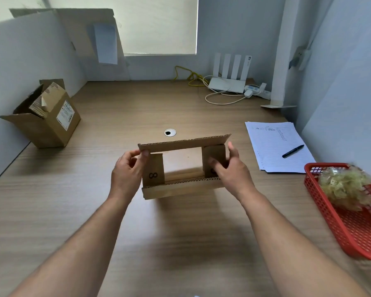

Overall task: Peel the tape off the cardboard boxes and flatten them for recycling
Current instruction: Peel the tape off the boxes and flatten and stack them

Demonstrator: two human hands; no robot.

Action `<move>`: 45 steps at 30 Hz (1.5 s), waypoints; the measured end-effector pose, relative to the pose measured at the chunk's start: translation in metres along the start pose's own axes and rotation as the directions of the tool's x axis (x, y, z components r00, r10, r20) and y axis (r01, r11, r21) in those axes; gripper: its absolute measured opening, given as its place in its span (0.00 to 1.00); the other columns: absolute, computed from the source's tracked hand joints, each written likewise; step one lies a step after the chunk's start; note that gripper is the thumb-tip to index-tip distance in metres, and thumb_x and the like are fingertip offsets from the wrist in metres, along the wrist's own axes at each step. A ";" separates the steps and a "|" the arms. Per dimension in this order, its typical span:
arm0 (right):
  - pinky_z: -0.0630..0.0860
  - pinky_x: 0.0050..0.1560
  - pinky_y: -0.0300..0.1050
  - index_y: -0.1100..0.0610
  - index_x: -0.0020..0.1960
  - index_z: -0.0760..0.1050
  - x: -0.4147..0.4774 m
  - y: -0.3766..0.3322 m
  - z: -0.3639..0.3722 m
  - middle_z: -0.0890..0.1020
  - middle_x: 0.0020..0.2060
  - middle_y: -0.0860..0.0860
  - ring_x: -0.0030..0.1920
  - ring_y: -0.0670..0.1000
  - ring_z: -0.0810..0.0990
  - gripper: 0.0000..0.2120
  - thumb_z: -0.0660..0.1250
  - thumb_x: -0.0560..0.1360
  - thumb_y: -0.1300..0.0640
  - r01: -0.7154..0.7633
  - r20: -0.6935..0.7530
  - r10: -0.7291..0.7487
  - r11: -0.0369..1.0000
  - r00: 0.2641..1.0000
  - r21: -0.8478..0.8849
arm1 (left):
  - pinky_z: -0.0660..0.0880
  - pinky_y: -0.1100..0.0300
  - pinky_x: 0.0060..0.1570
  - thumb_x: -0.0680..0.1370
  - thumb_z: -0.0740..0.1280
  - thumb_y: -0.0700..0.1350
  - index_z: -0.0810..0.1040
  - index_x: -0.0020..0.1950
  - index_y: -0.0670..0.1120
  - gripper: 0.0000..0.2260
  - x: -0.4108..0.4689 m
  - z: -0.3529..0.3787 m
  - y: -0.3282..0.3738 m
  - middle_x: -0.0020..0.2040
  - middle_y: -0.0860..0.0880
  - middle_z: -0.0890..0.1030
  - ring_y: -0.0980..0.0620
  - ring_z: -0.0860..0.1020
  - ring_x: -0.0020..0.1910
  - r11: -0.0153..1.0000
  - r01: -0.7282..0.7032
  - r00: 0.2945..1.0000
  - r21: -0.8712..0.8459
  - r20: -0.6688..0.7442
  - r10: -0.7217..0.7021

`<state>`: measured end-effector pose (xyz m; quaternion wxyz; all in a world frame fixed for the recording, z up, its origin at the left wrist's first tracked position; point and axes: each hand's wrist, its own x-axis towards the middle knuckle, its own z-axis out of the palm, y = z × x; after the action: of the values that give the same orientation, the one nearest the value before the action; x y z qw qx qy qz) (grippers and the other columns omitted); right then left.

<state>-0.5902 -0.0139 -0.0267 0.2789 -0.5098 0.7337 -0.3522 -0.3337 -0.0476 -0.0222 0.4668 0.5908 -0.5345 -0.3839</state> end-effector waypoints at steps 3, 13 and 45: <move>0.73 0.58 0.52 0.48 0.75 0.55 0.000 -0.009 0.004 0.78 0.59 0.51 0.62 0.57 0.74 0.40 0.69 0.69 0.39 0.009 -0.046 -0.014 0.994 0.999 -0.107 | 0.74 0.50 0.53 0.75 0.63 0.65 0.77 0.51 0.55 0.15 0.001 0.007 0.003 0.52 0.45 0.79 0.47 0.76 0.54 0.994 -0.020 0.999 0.108 -0.032 0.024; 0.71 0.53 0.49 0.59 0.65 0.62 -0.006 -0.026 0.008 0.71 0.60 0.57 0.60 0.60 0.75 0.34 0.68 0.71 0.39 -0.168 -0.151 0.120 0.916 0.981 -0.365 | 0.78 0.42 0.50 0.77 0.66 0.61 0.74 0.36 0.59 0.11 -0.008 0.008 0.001 0.41 0.52 0.79 0.48 0.78 0.42 0.996 0.015 0.999 0.086 -0.032 -0.012; 0.71 0.55 0.45 0.52 0.59 0.76 -0.013 0.009 -0.010 0.80 0.50 0.49 0.53 0.52 0.75 0.18 0.53 0.75 0.58 -0.057 -0.065 0.075 0.968 0.995 0.245 | 0.72 0.64 0.43 0.77 0.56 0.30 0.71 0.70 0.50 0.25 -0.021 -0.011 -0.010 0.58 0.47 0.77 0.56 0.75 0.47 0.990 0.119 0.975 0.074 0.180 -0.130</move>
<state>-0.5985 0.0024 -0.0275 0.3237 -0.4338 0.7115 -0.4482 -0.3234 -0.0251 -0.0303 0.3717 0.5995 -0.5489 -0.4485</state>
